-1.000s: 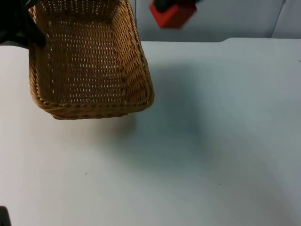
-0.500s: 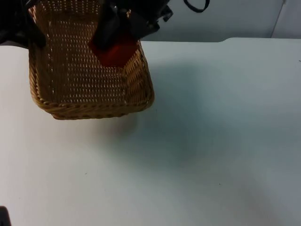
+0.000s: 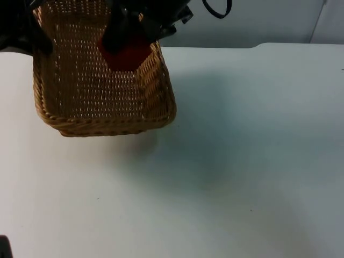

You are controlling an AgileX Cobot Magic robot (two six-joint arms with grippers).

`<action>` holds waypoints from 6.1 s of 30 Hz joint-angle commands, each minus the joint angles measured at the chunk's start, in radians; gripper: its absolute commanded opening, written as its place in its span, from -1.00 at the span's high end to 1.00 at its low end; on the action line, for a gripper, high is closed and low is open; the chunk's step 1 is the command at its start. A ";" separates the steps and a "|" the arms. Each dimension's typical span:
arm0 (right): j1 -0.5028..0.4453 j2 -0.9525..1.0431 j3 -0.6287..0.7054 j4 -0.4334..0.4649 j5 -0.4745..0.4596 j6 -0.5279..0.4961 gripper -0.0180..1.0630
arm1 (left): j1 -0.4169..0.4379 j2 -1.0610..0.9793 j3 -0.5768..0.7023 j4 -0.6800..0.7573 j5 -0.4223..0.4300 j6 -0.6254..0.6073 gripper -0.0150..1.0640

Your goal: Pick up the basket with the left hand and place the cube into the basket with the right hand.

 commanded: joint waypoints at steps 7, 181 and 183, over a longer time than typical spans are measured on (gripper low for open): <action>0.002 0.033 -0.007 -0.023 -0.062 0.100 -0.26 | 0.001 -0.016 -0.010 -0.027 -0.012 -0.003 0.98; -0.316 -2.022 1.150 -0.930 -0.103 0.591 0.97 | -0.199 0.098 0.006 -0.103 0.228 0.079 0.98; -0.316 -2.022 1.150 -0.930 -0.103 0.591 0.97 | -0.199 0.098 0.006 -0.103 0.221 0.091 0.95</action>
